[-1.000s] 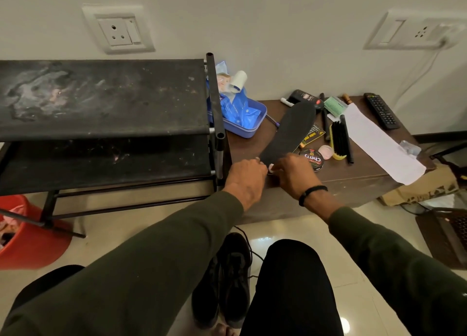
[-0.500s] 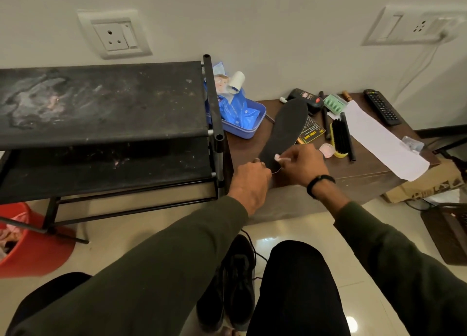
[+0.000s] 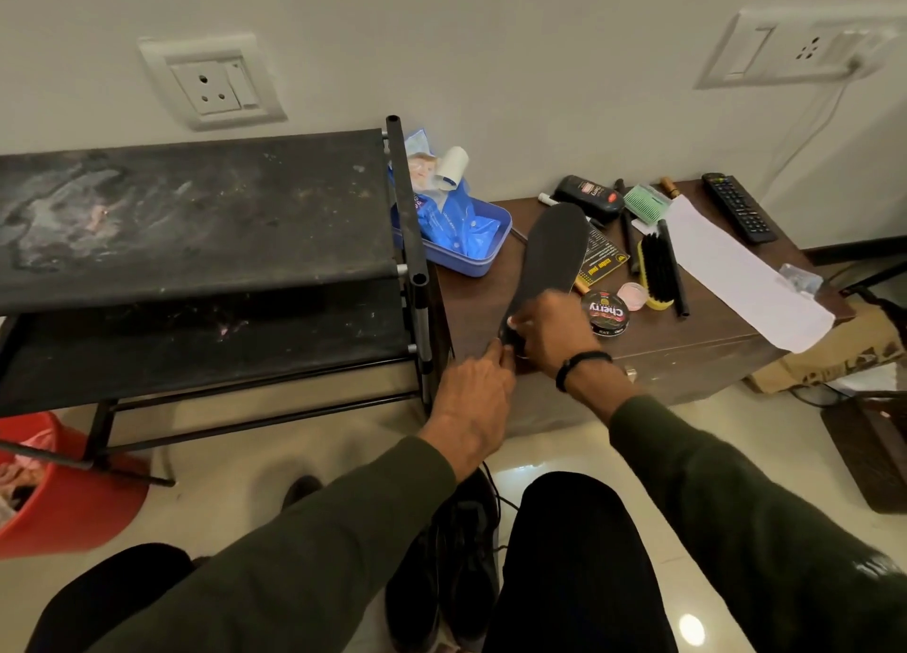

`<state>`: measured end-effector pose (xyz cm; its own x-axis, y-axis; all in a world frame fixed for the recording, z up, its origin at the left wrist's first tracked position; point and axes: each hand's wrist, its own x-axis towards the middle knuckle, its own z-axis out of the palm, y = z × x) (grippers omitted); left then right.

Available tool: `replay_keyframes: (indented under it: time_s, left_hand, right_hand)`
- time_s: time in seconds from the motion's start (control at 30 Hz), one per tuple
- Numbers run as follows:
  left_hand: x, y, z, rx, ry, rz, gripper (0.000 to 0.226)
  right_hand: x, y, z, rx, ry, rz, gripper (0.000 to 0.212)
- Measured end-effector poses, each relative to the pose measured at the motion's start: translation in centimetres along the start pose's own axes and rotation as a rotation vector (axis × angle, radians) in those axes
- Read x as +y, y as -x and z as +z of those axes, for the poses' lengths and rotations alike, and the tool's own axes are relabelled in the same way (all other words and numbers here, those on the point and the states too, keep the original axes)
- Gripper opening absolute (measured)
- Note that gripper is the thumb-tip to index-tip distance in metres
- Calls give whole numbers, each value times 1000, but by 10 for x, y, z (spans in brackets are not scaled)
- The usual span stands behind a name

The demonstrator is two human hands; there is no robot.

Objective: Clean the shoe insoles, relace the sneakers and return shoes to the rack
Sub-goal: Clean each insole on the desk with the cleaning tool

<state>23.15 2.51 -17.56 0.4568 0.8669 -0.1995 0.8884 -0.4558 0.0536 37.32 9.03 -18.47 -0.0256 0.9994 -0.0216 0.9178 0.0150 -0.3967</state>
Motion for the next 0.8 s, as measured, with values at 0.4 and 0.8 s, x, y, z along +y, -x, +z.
replay_keyframes:
  time_s: [0.4, 0.8]
  left_hand:
    - [4, 2, -13, -21, -17, -15, 44]
    - [-17, -42, -59, 28, 437, -161, 48]
  right_hand:
    - [-8, 2, 6, -39, 31, -68, 13]
    - [-21, 58, 15, -62, -46, -212, 19]
